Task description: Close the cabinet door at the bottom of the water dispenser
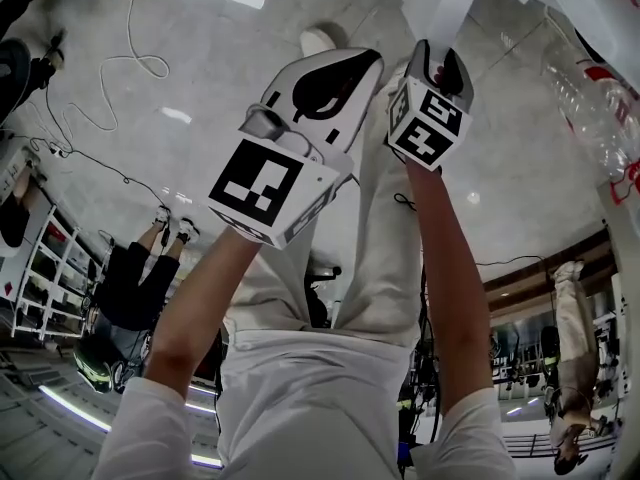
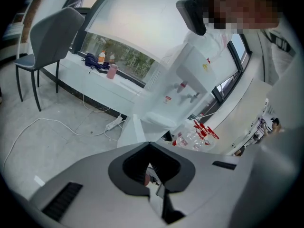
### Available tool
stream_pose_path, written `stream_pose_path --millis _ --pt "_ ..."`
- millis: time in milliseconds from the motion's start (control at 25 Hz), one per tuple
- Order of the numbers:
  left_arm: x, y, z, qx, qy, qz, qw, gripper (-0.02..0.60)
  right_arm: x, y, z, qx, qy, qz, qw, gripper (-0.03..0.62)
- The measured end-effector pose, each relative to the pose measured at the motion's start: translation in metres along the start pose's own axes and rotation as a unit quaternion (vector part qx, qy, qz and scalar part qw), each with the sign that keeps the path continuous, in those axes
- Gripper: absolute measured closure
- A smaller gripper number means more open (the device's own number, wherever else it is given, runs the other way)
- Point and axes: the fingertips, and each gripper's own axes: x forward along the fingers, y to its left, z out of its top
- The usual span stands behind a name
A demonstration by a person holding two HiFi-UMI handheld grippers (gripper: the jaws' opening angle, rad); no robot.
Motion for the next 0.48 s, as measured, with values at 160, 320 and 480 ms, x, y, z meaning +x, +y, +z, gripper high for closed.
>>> stream_pose_path --millis 160,320,480 --pt "0.003 -0.008 0.0 0.01 0.004 -0.007 0.9999 0.578 -0.002 -0.011 0.0 -0.021 0.0 0.006 1.0 0.421" --pt "0.01 -0.016 -0.001 0.017 0.005 -0.012 0.9998 0.578 -0.002 -0.027 0.001 -0.046 -0.006 0.009 0.999 0.421" --pt "0.016 -0.026 -0.004 0.018 0.007 -0.014 0.9997 0.578 -0.004 -0.044 0.0 -0.068 -0.007 0.007 0.998 0.422"
